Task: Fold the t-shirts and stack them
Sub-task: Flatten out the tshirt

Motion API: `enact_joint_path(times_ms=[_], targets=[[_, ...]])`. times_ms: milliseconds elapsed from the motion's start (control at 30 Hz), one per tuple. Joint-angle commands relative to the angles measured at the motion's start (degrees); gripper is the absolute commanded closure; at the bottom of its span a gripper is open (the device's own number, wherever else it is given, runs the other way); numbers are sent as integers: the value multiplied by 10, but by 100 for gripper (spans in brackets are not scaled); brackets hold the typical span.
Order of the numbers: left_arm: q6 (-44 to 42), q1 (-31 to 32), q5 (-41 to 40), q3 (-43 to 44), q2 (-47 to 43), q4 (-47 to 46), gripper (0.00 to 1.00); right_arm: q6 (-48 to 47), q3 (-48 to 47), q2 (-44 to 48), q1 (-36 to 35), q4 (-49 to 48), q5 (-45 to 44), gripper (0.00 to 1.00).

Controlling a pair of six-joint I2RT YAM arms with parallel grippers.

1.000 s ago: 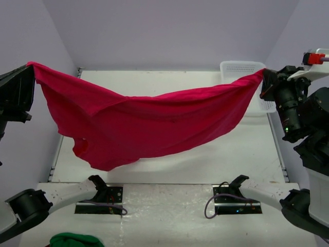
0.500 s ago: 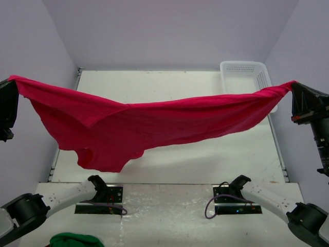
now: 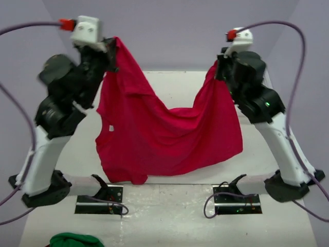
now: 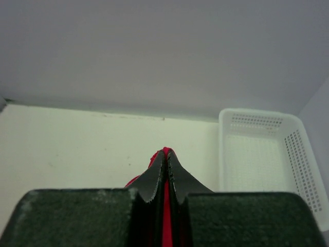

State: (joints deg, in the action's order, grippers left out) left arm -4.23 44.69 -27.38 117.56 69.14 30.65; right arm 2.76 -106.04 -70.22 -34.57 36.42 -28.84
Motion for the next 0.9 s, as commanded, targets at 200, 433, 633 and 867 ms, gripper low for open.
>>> enact_joint_path(times_ms=[200, 433, 633, 867], targets=[[117, -232, 129, -8, 259, 5, 100, 2, -43, -202, 72, -16, 40, 100], [92, -235, 87, 44, 329, 17, 100, -18, -130, -265, 86, 14, 44, 100], [81, -232, 104, 18, 216, 8, 100, -42, -126, -192, 68, 30, 27, 100], [45, -131, 36, 16, 95, 14, 100, -81, -114, -94, -21, 40, -47, 100]])
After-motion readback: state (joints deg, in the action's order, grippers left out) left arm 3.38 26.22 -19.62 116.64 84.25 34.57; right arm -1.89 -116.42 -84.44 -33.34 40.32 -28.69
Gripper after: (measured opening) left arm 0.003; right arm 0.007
